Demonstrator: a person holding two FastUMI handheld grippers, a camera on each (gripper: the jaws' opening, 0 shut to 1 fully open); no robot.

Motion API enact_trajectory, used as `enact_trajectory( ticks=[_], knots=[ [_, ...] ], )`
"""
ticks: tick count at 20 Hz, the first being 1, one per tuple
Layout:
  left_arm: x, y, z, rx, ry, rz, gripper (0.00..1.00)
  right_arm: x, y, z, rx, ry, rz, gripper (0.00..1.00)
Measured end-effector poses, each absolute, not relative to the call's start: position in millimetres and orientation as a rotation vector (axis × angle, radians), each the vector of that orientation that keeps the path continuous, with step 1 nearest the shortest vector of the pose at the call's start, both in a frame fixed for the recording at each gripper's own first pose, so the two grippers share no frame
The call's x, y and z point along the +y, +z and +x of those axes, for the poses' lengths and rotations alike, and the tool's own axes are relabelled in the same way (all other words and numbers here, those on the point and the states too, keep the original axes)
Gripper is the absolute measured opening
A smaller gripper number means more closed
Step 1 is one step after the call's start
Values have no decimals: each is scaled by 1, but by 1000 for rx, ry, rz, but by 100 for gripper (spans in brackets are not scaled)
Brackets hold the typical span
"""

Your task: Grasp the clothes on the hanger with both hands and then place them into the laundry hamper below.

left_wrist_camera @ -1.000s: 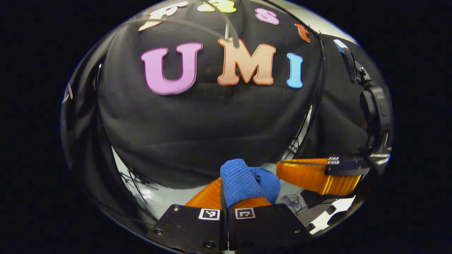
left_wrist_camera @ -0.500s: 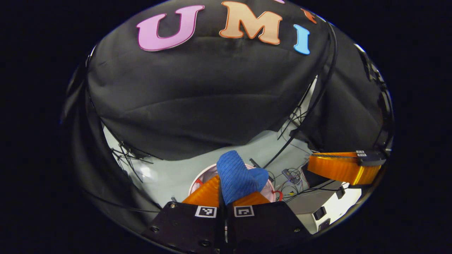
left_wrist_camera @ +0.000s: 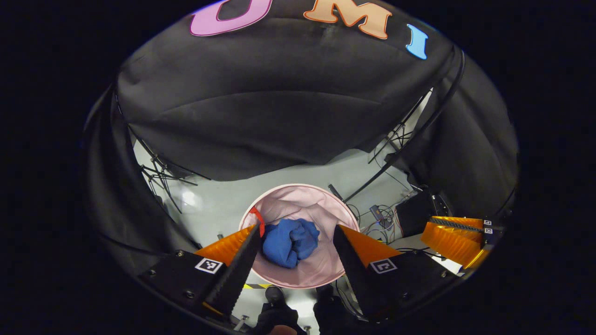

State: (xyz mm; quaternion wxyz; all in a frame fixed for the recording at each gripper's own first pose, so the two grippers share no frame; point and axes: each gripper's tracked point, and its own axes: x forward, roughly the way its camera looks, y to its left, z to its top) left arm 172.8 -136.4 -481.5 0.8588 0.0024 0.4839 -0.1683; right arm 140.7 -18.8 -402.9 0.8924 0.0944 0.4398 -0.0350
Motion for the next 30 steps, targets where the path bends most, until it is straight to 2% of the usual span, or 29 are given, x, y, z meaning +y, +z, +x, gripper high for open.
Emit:
enact_trajectory(
  ticks=[1, 5, 6, 7, 9, 10, 20, 21, 22, 25, 27, 30],
  knots=[
    [-137, -481, 170, 1016, -359, 9, 99, -19, -402, 140, 912, -71, 191, 6],
    [-135, -474, 156, 1027, -357, 11, 99, -21, -402, 138, 918, -76, 150, 28],
    [-134, -470, 153, 1022, -360, 13, 99, -21, -401, 135, 920, -77, 141, 49],
    [-133, -467, 152, 1014, -358, 24, 99, -19, -399, 134, 919, -73, 135, 57],
    [-127, -457, 148, 1002, -353, 33, 99, -18, -407, 147, 920, -72, 109, 86],
    [-127, -451, 145, 994, -350, 25, 99, -21, -396, 131, 921, -74, 89, 100],
    [-113, -390, 134, 919, -358, -1, 98, -13, -348, 131, 852, -63, 69, 100],
    [-109, -385, 134, 906, -355, 26, 99, -12, -342, 131, 839, -65, 74, 95],
    [-106, -380, 134, 890, -358, 48, 98, -10, -337, 131, 828, -67, 77, 100],
    [-108, -358, 131, 857, -361, 32, 98, -5, -323, 134, 779, -58, 64, 100],
    [-103, -336, 136, 800, -345, 23, 98, -3, -302, 137, 721, -65, 67, 100],
    [-98, -286, 148, 635, -331, 62, 98, 4, -263, 139, 610, -73, 81, 100]
  ],
)
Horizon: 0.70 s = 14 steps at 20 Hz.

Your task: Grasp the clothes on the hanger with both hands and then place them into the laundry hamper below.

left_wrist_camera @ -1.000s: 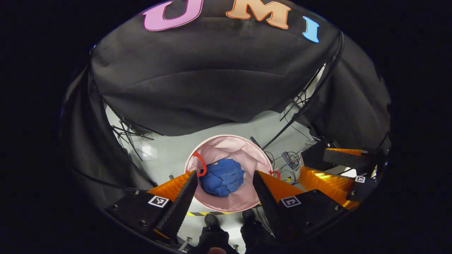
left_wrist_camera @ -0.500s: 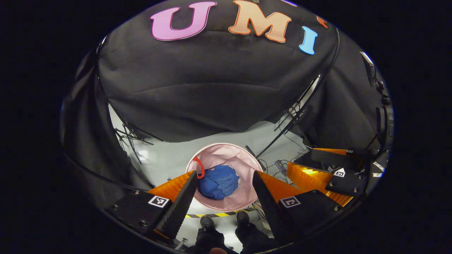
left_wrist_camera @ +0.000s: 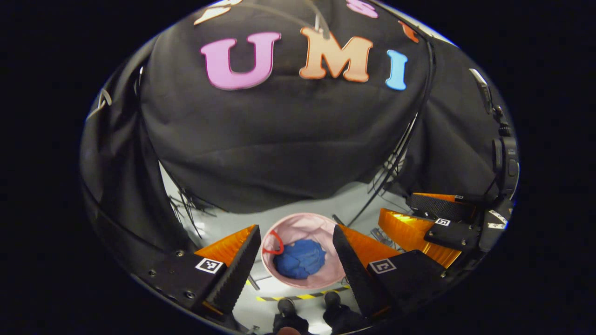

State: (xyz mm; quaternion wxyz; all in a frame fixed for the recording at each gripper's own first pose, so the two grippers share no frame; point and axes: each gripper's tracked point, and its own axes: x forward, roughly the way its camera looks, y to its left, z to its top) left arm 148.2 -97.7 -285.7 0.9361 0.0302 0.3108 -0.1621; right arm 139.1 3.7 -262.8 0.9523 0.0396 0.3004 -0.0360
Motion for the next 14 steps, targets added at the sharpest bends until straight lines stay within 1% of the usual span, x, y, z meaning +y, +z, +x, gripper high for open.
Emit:
enact_trajectory(
  ticks=[4, 7, 8, 9, 10, 11, 13, 14],
  knots=[
    [-98, -223, 143, 459, -333, 89, 98, 14, -211, 138, 491, -53, 59, 100],
    [-95, -181, 137, 360, -319, 44, 96, 19, -171, 129, 419, -47, 80, 100],
    [-91, -166, 136, 324, -312, 31, 98, 18, -157, 128, 389, -48, 79, 100],
    [-88, -148, 137, 284, -300, 24, 96, 17, -145, 128, 360, -51, 78, 100],
    [-90, -129, 139, 239, -285, 17, 99, 17, -129, 127, 324, -50, 74, 100],
    [-87, -109, 139, 182, -271, 13, 98, 18, -116, 125, 295, -48, 72, 99],
    [-74, -82, 124, 89, -249, 5, 99, 19, -95, 121, 248, -42, 71, 99],
    [-73, -74, 120, 66, -250, 4, 96, 20, -87, 118, 231, -40, 70, 99]
  ],
)
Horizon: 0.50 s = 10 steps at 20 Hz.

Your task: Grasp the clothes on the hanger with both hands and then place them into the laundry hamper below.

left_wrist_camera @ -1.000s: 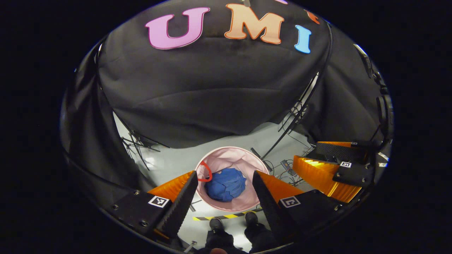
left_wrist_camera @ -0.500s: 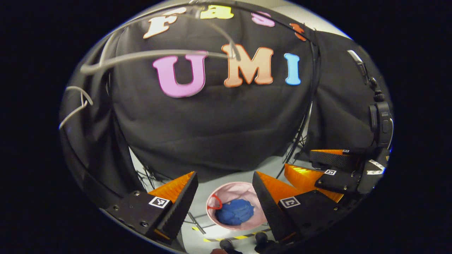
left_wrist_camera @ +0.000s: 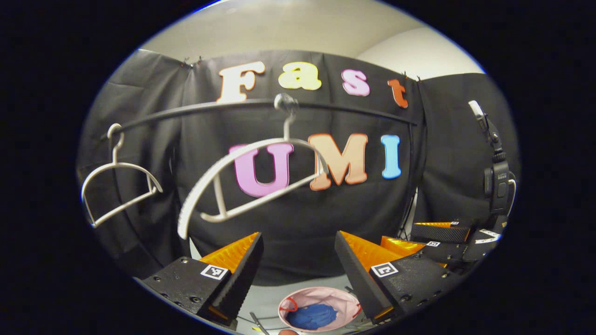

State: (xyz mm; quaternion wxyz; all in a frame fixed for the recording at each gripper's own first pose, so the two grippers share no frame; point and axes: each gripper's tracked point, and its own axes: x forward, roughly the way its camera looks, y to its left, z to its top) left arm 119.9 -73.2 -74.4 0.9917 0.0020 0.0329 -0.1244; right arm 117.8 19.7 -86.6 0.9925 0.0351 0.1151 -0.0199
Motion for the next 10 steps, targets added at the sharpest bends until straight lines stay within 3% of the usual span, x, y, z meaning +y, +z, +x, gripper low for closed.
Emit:
enact_trajectory(
  ticks=[6, 10],
  knots=[
    [-68, -54, 111, 10, -242, 41, 96, 22, -45, 106, 139, -21, 62, 99],
    [-70, -62, 112, 8, -244, 82, 96, 20, -50, 104, 141, -17, 32, 99]
  ],
)
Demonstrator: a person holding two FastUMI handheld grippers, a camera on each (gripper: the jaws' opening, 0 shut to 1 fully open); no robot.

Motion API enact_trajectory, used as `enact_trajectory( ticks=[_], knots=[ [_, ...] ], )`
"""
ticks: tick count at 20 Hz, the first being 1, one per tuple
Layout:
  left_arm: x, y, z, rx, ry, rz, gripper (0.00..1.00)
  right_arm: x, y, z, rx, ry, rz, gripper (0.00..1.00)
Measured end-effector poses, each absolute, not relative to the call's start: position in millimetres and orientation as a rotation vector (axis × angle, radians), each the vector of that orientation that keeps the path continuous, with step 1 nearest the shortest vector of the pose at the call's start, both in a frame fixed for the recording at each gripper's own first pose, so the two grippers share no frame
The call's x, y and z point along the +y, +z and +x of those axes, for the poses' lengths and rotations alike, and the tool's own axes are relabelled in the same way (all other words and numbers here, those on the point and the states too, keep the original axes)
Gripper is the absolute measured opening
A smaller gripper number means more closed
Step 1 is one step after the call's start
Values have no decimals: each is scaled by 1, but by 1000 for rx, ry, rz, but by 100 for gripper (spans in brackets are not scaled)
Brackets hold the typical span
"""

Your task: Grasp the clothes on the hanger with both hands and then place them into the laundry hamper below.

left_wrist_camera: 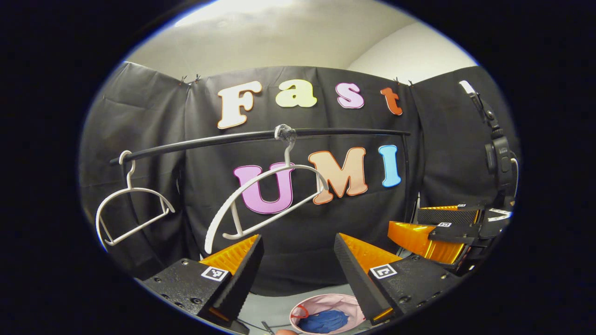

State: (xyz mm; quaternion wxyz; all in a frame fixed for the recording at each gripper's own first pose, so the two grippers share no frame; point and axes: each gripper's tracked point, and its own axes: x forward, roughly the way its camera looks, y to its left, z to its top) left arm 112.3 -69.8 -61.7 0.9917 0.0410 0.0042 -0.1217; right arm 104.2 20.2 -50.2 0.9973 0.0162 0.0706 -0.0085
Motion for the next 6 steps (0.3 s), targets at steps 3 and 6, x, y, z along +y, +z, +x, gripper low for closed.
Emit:
enact_trajectory(
  ticks=[3, 6],
  knots=[
    [-69, -64, 116, 6, -256, 83, 98, 24, -55, 105, 134, -9, 29, 99],
    [-62, -70, 121, 20, -269, 72, 97, 26, -56, 106, 135, -20, 44, 99]
  ],
)
